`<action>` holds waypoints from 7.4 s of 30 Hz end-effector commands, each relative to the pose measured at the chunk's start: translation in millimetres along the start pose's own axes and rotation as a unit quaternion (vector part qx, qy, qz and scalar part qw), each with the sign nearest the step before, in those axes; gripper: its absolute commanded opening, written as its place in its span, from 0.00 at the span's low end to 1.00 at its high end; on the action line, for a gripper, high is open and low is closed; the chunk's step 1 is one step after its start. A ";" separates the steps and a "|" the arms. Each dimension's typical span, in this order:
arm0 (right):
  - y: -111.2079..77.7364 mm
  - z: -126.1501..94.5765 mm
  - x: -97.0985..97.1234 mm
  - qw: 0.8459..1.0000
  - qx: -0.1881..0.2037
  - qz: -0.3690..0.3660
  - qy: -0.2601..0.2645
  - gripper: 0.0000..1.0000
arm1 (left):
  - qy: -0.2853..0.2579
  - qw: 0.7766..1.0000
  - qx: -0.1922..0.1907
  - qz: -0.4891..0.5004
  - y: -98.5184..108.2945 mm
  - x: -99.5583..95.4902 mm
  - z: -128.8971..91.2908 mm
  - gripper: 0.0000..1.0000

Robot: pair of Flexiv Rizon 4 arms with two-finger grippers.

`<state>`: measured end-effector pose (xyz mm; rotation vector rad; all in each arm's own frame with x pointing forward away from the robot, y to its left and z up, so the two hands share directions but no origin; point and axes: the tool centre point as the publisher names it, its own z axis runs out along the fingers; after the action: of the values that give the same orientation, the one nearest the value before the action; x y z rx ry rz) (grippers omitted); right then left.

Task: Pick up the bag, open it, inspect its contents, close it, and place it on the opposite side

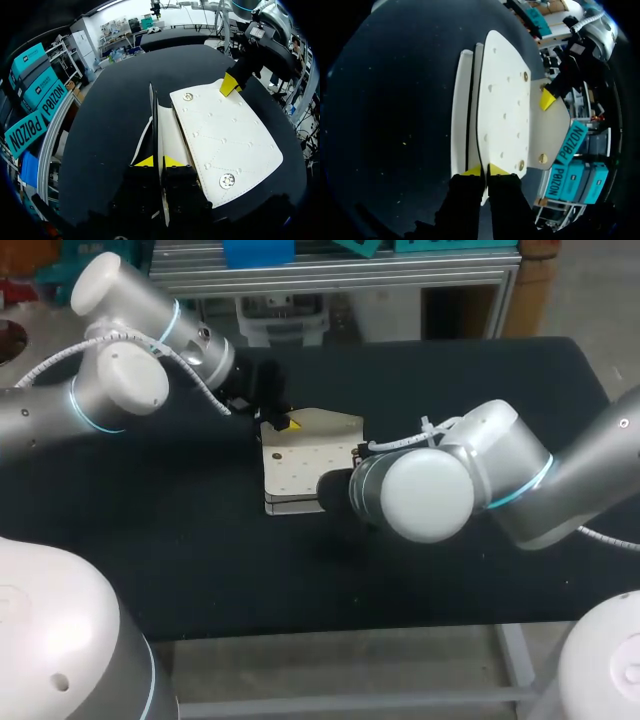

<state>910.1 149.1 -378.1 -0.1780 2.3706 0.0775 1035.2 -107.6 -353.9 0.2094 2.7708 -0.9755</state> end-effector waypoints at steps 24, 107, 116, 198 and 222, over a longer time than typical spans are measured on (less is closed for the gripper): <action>-16.8 -89.0 -49.0 0.994 -0.003 0.002 -0.105 1.00 | -0.030 0.997 -0.004 -0.072 -43.6 11.8 -71.2 0.00; 10.1 -22.5 -87.8 0.996 -0.046 -0.013 -0.080 0.00 | -0.033 0.995 0.049 -0.077 -111.7 19.7 -110.0 0.00; 7.0 -22.9 -101.1 0.995 -0.037 -0.012 -0.088 0.00 | -0.021 0.997 0.048 -0.061 -115.0 27.5 -106.8 0.00; 7.5 27.4 -96.9 0.997 -0.034 -0.038 0.057 1.00 | -0.017 0.998 0.058 0.005 -117.0 36.0 -109.3 0.00; 8.6 -25.1 -108.4 0.998 -0.037 -0.038 -0.031 0.00 | -0.015 0.998 0.053 -0.005 -122.8 41.0 -112.2 0.00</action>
<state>984.9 173.4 -295.5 -0.3062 2.3424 0.1298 960.4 -128.4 -207.2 0.2041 2.7001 -1.1283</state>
